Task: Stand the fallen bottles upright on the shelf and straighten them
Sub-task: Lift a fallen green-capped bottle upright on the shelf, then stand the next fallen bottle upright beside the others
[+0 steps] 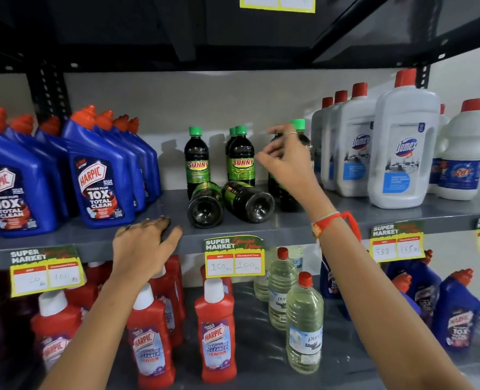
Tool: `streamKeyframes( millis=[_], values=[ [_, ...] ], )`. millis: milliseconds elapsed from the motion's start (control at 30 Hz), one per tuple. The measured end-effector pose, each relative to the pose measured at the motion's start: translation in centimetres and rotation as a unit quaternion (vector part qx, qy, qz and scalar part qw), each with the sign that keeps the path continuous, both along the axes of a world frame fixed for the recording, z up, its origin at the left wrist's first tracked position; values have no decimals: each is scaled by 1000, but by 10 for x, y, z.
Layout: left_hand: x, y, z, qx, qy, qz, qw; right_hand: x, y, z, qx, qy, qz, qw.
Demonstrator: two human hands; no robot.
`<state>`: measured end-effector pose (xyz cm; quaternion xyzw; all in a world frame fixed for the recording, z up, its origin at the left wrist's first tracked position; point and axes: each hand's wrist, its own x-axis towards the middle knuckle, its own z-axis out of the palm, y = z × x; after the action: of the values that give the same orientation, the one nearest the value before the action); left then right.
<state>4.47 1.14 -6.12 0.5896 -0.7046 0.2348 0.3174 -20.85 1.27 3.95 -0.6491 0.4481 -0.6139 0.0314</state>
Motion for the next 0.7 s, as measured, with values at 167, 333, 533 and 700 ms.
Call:
streamKeyframes(
  millis=[167,333,533,700],
  values=[
    [1,0,-1,2,5,-5,1000,33,-13,0,201,268,-61,940],
    [3,0,-1,0,13,-14,1000,41,-30,2,330,368,-134,859],
    [2,0,-1,-5,18,-17,1000,43,-41,3,342,348,-197,850],
    [2,1,-2,-12,19,-16,1000,38,-43,0,261,259,-233,900]
  ],
)
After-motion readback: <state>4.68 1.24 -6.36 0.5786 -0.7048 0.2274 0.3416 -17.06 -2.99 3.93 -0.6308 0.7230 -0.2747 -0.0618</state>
